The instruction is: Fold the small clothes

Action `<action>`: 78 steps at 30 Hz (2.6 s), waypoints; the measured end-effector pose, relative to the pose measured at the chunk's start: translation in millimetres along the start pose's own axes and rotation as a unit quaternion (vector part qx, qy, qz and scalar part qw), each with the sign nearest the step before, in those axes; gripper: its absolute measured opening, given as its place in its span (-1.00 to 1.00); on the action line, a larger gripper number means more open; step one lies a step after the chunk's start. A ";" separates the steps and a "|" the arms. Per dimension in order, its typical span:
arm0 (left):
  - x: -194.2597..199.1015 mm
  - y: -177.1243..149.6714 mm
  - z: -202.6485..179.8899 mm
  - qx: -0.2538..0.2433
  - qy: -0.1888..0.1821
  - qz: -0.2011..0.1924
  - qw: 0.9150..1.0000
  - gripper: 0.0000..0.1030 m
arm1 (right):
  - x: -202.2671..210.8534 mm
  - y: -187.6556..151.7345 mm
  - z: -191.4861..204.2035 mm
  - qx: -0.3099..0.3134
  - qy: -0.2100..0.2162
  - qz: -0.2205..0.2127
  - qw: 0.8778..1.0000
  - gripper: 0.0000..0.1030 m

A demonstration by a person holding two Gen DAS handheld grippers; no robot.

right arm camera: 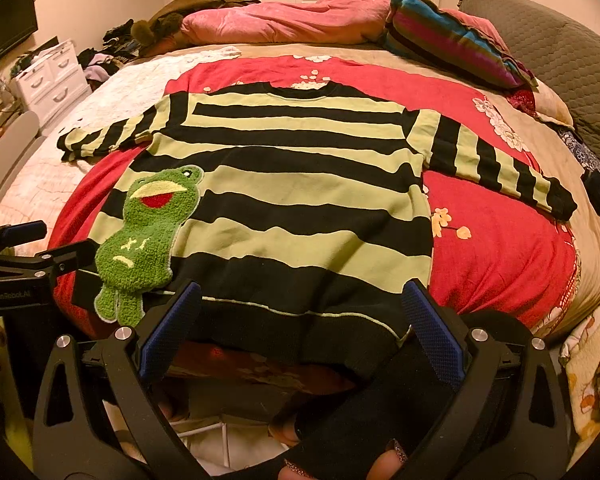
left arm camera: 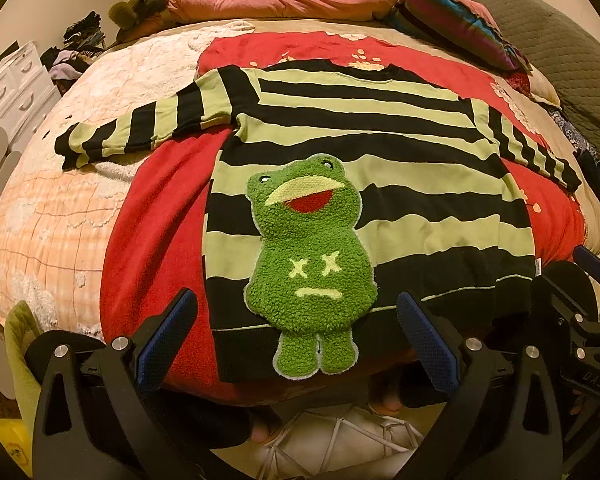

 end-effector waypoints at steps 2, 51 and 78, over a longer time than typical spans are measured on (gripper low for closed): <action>0.2 0.1 -1.0 0.000 0.000 0.000 1.000 0.92 | 0.4 0.4 -0.1 0.000 0.000 -0.001 1.000 0.83; -30.7 33.7 8.1 0.011 0.024 0.007 1.000 0.92 | -25.8 40.9 -24.1 -0.029 -0.001 -0.016 0.999 0.83; -103.8 187.1 -28.2 0.042 0.020 -0.007 0.999 0.92 | -109.2 201.0 -129.8 -0.187 -0.049 -0.057 0.979 0.83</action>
Point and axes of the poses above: each gripper's, at about its wrist camera, not at the fingertips, and x roughly against the way its jaws point, z to its left, y to its top, the point moved 3 cm from there along -x, roughly the way its jaws point, and after that the axes turned 3 degrees about -y, right-handed, at the moved point
